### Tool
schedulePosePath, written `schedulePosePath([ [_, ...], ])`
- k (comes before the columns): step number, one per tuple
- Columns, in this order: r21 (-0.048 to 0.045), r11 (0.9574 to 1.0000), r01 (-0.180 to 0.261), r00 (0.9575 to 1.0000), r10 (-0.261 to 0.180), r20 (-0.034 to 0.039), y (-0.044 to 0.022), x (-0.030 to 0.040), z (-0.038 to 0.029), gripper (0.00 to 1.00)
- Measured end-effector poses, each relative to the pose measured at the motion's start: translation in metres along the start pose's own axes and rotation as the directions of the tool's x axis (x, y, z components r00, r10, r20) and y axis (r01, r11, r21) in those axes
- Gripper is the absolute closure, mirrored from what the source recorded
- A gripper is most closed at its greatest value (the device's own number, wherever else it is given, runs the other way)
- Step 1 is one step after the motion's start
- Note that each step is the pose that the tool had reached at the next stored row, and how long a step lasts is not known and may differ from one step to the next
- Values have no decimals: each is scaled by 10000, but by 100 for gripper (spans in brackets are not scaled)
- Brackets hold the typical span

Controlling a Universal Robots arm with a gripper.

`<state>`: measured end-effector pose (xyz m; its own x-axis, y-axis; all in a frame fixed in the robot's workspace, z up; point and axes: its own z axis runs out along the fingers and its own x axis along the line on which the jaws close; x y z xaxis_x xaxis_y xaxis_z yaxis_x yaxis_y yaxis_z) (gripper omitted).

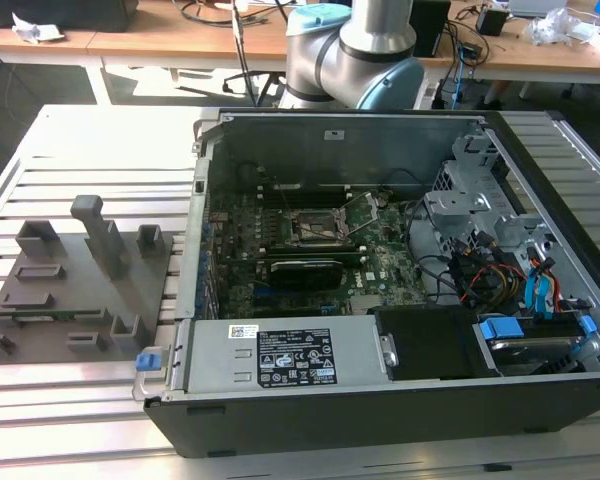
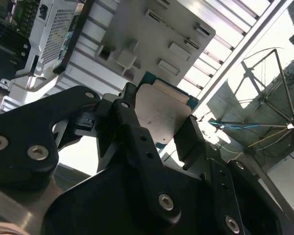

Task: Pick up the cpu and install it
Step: 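Pick up the cpu and move it towards the insertion slot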

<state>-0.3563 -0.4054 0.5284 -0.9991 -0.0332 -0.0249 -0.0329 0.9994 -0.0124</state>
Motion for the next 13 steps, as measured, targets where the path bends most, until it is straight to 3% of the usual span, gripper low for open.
schedulePosePath([
  [5, 0, 10000, 0, 10000, 0, -2, -2, -94, 129, 45],
  [13, 1, 10000, 0, 10000, 0, -2, -2, -159, 244, 45],
])
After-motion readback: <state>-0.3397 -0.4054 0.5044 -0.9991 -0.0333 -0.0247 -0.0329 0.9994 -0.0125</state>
